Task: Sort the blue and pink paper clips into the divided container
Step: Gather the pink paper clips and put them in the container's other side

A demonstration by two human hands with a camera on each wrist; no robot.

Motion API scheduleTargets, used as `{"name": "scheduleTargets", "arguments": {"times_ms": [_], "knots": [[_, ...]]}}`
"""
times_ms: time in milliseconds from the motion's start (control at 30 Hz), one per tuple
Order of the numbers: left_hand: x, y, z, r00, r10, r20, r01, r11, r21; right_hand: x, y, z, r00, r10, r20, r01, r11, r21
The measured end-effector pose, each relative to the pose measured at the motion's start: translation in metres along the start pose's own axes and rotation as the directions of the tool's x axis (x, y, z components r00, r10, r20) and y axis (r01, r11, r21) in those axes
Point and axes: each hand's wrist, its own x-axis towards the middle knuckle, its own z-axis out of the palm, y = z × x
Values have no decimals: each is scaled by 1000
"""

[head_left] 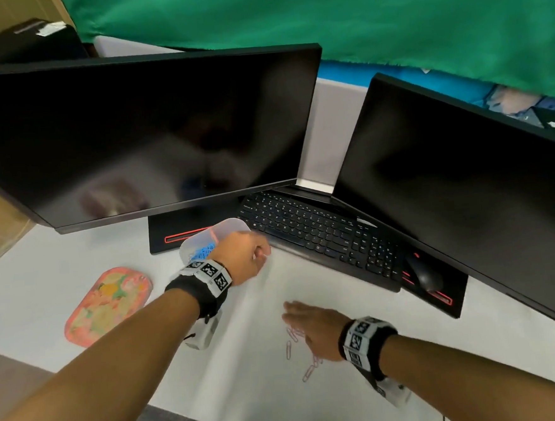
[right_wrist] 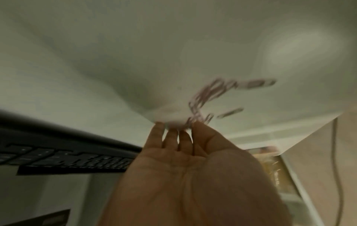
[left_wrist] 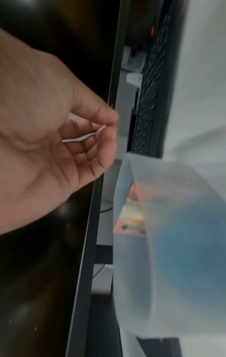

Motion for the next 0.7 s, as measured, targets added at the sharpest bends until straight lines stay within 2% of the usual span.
{"name": "scheduleTargets", "arguments": {"times_ms": [67, 167, 233, 333, 400, 500, 700], "knots": [[-10, 8, 17, 996, 39, 81, -42, 999, 35, -11, 3, 16, 997, -70, 16, 70, 998, -10], [-25, 15, 48, 965, 26, 260, -51, 994, 92, -25, 9, 28, 992, -119, 32, 118, 993, 30], [-36, 17, 69, 926, -4, 378, -41, 993, 109, -32, 12, 29, 996, -91, -11, 92, 987, 135], [-50, 19, 94, 875, -40, 483, -41, 987, 155, -43, 20, 31, 981, 55, -188, -2, 963, 268], [-56, 20, 106, 865, -59, 497, -31, 985, 171, -49, 26, 35, 955, 181, -233, -117, 957, 266], [-60, 26, 116, 883, -47, 468, -39, 984, 171, -54, 25, 47, 947, 272, -171, -223, 939, 262], [-66, 47, 132, 915, 54, 401, -116, 984, 132, -38, 2, 57, 923, 295, -248, -190, 908, 372]]}}
